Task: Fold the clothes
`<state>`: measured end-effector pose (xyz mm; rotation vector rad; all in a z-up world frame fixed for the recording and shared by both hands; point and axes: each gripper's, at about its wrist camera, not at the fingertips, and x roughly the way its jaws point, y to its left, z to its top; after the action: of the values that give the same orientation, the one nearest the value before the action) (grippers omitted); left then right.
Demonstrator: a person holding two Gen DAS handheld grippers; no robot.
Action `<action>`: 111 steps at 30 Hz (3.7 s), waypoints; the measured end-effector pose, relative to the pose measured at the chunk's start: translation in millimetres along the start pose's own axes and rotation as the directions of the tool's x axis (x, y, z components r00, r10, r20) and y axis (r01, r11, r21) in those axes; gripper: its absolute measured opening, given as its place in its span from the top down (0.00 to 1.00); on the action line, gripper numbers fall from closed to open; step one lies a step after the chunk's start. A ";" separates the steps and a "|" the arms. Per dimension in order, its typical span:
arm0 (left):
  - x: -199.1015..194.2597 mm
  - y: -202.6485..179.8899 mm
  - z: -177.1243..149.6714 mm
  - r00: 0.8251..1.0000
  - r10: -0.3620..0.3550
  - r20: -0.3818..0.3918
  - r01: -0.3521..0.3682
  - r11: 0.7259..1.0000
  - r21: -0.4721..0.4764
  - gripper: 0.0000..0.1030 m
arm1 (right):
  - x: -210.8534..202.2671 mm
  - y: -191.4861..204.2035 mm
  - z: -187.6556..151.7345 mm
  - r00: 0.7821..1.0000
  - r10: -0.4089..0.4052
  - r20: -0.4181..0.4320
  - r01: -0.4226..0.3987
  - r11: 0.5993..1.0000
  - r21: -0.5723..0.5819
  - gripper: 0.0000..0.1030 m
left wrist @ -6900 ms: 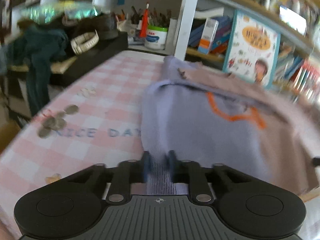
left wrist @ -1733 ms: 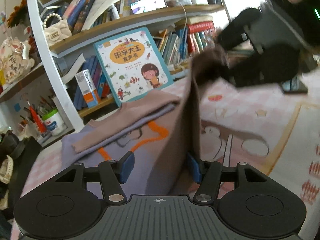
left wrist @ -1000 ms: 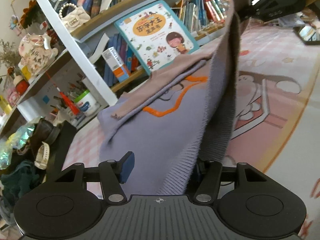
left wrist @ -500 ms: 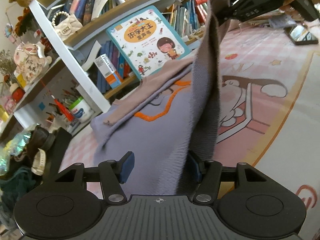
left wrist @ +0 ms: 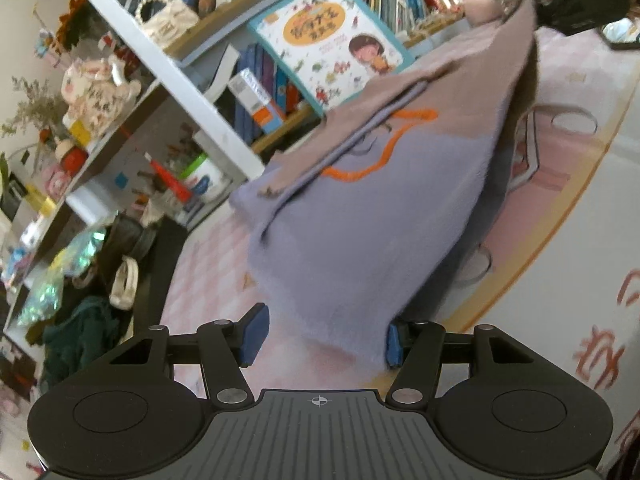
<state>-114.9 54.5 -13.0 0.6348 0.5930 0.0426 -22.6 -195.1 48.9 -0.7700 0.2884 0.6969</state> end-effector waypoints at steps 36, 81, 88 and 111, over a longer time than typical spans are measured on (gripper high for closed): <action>-16.1 132.9 45.9 0.921 -0.029 0.389 0.226 0.852 -0.472 0.98 | -65.8 -86.2 21.8 0.958 0.191 0.212 -0.259 0.893 0.367 0.94; 210.1 155.2 70.5 0.937 -0.279 0.208 0.348 0.772 -0.532 0.45 | 176.1 -185.1 -53.5 0.976 0.214 0.035 -0.129 0.443 0.887 0.70; 195.0 170.5 54.5 0.906 -0.147 0.396 0.395 0.631 -0.668 0.96 | 149.9 -180.1 -58.0 0.984 0.129 0.119 -0.162 0.405 0.900 0.94; 257.1 129.3 122.0 0.975 -0.205 0.080 0.220 0.928 -0.300 0.95 | 163.6 -160.5 -77.4 0.992 0.095 0.088 -0.116 0.350 0.930 0.91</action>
<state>182.6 147.7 8.8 0.2649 0.5918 -0.0825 207.0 -256.2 3.3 0.4085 0.6566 0.5260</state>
